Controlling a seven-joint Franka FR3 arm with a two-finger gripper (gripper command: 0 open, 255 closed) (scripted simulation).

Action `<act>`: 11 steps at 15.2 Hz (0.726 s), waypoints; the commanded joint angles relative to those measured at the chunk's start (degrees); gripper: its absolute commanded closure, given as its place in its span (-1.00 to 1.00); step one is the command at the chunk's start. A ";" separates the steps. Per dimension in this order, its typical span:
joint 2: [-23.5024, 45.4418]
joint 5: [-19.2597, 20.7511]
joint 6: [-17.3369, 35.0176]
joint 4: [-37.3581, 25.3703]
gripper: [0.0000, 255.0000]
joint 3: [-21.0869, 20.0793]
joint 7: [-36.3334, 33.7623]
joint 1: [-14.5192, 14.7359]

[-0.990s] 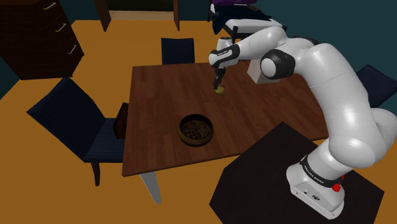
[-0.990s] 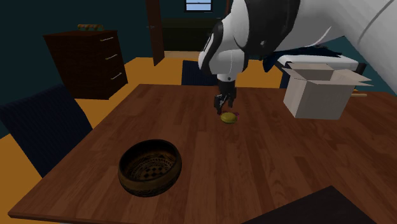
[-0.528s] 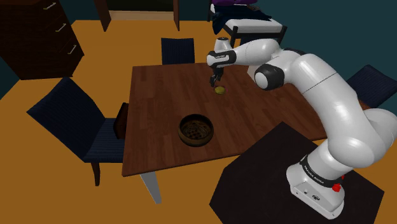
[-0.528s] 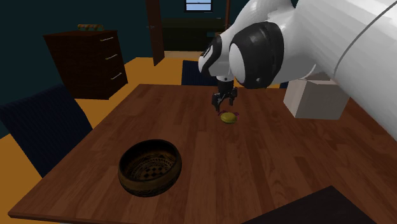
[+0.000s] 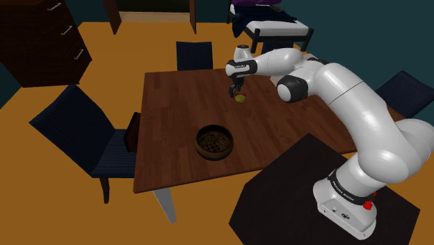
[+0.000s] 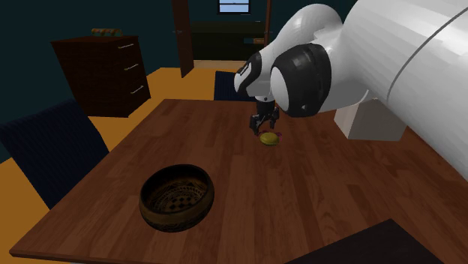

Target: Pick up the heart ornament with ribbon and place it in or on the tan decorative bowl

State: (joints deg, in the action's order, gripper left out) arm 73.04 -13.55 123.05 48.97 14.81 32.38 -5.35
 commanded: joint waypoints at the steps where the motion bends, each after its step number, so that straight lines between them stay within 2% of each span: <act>1: 0.00 -0.01 0.05 0.04 -1.00 0.00 0.01 0.00; 3: 0.00 0.00 0.04 0.03 -1.00 0.00 0.01 0.00; 4: 0.00 0.00 0.04 0.03 1.00 0.00 0.01 0.00; 11: -0.01 0.00 0.05 0.05 1.00 0.00 0.01 0.00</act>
State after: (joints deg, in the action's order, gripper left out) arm 73.01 -13.55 123.09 49.01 14.82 32.40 -5.37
